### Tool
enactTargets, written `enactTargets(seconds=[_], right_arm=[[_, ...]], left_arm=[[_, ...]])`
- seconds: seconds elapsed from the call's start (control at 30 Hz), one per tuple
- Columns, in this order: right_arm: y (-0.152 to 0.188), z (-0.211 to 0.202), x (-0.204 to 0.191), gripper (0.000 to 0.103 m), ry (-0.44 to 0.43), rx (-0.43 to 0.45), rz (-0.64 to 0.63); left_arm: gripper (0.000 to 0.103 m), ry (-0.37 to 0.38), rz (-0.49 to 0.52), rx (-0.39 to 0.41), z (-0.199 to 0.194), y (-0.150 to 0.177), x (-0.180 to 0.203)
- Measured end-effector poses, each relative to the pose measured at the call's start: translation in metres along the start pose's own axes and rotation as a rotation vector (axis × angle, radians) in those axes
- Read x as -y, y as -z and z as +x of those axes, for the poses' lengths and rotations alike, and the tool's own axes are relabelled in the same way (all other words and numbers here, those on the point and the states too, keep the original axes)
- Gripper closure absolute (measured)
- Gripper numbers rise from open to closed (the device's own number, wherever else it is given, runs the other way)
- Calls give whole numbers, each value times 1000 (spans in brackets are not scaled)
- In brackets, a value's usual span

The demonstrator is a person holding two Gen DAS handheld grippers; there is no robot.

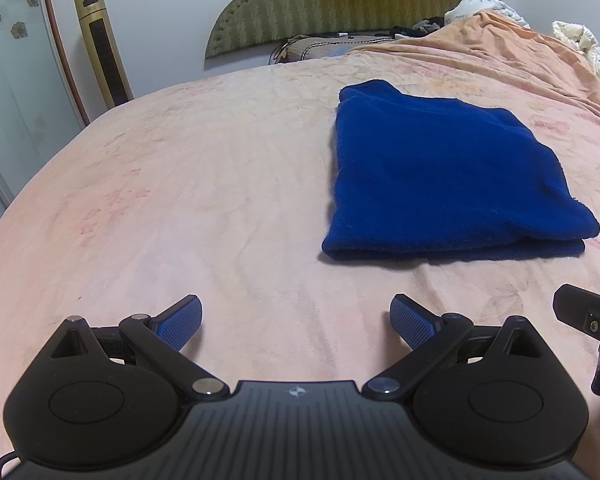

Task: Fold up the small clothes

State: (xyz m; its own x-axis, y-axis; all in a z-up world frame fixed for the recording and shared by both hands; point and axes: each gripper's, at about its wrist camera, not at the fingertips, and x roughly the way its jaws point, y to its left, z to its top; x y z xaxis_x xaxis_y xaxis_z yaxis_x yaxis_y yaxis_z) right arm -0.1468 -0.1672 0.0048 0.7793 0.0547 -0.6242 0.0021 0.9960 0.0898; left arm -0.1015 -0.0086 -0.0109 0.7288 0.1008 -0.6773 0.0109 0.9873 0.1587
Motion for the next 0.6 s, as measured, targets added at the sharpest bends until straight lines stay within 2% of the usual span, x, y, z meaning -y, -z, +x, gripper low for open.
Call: enactTargets(seconds=[0.6], right_arm=[[-2,-4,0,1,-4,6,-3]], left_arm=[[2,-6,8,11,-4,-2,-1]])
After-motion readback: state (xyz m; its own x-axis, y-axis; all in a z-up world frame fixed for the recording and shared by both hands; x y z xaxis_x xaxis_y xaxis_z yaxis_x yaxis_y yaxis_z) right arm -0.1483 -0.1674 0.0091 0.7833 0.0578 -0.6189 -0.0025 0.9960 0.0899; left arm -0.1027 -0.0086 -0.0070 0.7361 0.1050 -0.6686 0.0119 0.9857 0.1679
